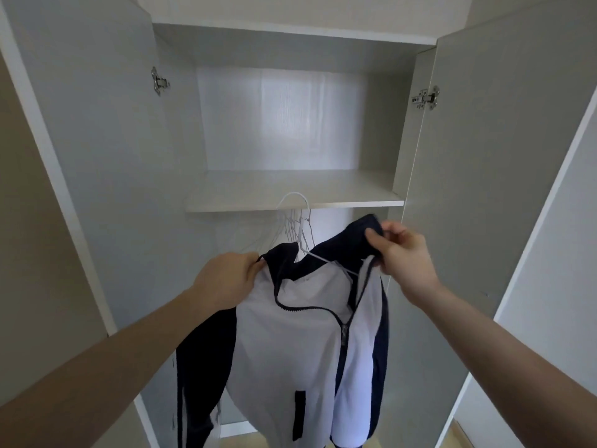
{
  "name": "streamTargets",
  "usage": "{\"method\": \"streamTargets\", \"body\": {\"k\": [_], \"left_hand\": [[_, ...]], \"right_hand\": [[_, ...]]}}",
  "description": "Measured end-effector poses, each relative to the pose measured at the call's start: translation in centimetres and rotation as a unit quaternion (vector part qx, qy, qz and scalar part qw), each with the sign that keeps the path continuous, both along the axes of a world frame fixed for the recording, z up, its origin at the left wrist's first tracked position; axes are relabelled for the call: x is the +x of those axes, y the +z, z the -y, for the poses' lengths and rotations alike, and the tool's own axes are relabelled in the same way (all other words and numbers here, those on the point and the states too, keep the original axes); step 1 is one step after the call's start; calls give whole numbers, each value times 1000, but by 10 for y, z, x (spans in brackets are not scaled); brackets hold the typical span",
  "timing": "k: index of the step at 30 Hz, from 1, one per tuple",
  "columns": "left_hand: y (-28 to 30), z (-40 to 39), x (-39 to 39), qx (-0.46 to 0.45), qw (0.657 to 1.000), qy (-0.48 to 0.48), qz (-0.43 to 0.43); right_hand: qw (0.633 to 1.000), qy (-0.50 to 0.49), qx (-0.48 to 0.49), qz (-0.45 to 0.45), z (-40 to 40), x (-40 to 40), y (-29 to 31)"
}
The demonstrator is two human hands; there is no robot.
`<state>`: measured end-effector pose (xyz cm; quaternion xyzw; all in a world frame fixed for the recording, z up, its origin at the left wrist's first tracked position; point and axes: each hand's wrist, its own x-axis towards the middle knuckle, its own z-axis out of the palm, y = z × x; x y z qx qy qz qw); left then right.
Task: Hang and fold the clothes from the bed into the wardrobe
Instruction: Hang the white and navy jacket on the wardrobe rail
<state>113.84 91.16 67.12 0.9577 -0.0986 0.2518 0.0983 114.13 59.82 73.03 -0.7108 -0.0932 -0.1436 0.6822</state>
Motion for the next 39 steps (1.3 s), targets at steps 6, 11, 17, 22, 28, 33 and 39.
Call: {"method": "streamTargets", "body": {"k": [6, 11, 17, 22, 28, 33, 39], "left_hand": [[7, 18, -2, -172, 984, -36, -12], [15, 13, -9, -222, 974, -48, -11], [30, 19, -13, -241, 969, -59, -6], [42, 33, -13, -246, 966, -75, -8], [46, 37, -11, -274, 959, -72, -11], [44, 32, -10, -291, 955, -51, -34], [32, 28, -10, -298, 953, -23, -56]], "right_hand": [[959, 103, -262, 41, -24, -15, -36], [984, 89, -152, 21, -5, -27, -77], [982, 53, -98, -154, -32, -35, -159], [971, 75, -89, -208, -65, -16, -181], [976, 31, -44, -210, -80, 7, -169], [966, 49, -69, -244, -87, 14, -165], [944, 111, -53, -308, -92, 13, -164]]}}
